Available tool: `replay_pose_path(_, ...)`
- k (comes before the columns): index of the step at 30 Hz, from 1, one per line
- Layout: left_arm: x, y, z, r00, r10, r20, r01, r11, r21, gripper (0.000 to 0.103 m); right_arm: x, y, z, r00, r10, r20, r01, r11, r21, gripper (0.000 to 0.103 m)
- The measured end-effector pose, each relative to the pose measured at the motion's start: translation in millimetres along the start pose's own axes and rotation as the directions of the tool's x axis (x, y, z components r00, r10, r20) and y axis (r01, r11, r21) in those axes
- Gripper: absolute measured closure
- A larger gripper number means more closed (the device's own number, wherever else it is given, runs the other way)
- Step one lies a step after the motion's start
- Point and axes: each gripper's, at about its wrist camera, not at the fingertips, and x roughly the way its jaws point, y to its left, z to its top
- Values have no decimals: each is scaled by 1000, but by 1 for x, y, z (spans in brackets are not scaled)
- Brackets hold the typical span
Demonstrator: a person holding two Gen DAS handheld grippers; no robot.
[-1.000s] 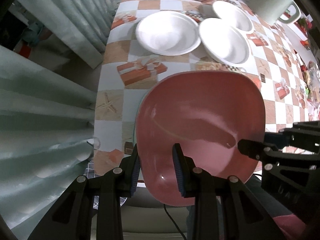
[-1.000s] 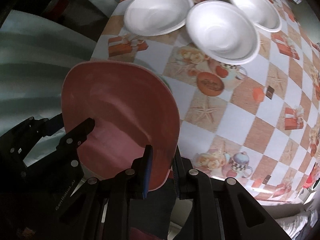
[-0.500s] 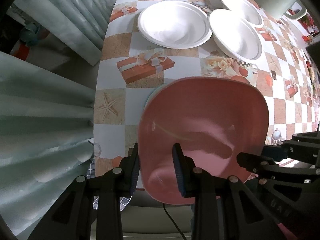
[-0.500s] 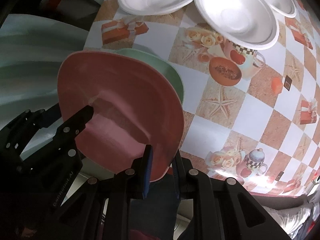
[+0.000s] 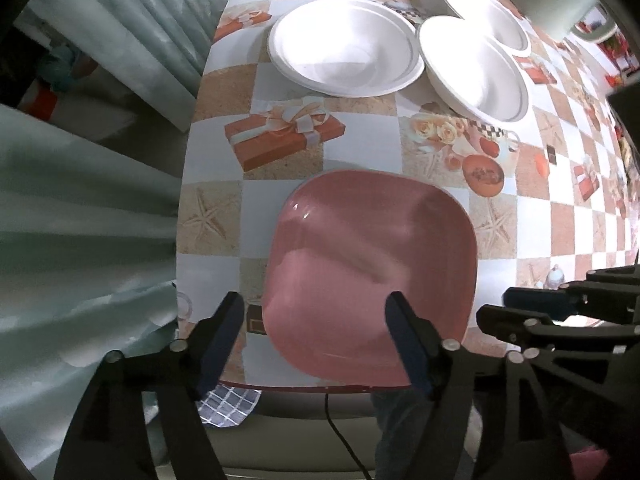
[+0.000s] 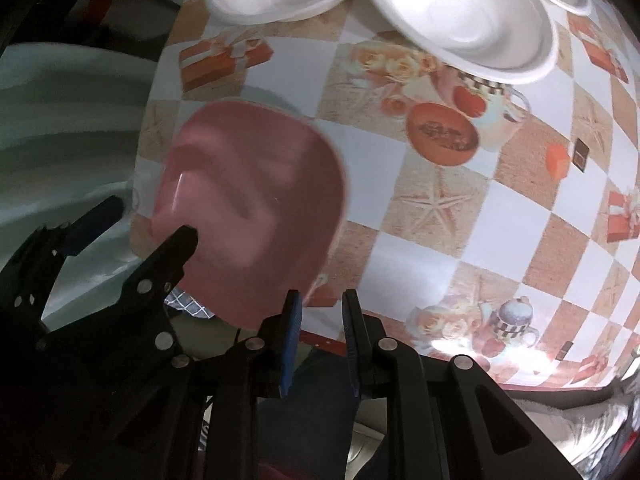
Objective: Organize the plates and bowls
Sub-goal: 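Lower the pink plate onto the green plate and open both grippers, then reach the right gripper to a white foam bowl and grasp its rim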
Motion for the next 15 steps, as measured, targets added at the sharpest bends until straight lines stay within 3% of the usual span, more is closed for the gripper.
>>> replay_pose_path(3, 1, 9, 6, 999, -33, -18, 32, 998, -59, 20, -10, -19, -1, 999, -5, 36, 4, 999, 39, 28)
replay_pose_path(4, 1, 14, 8, 997, -74, -29, 71, 993, -92, 20, -14, -26, -2, 999, 13, 48, -16, 998, 55, 19)
replay_pose_path(7, -3, 16, 16, 993, -113, -30, 109, 986, -124, 16, -23, -47, -6, 997, 13, 74, -21, 994, 109, 18)
replay_pose_path(10, -11, 7, 25, 993, -115, -11, 114, 989, -98, 10, -29, -69, -11, 995, -1, 97, -15, 986, 167, 18)
replay_pose_path(11, -14, 3, 29, 992, -124, -8, 122, 988, -94, 2, -31, -76, -12, 995, -2, 103, -17, 982, 186, 18)
replay_pose_path(15, -21, -17, 44, 984, -181, -5, 180, 980, -83, 0, -45, -107, -17, 990, -22, 141, -15, 966, 256, 18)
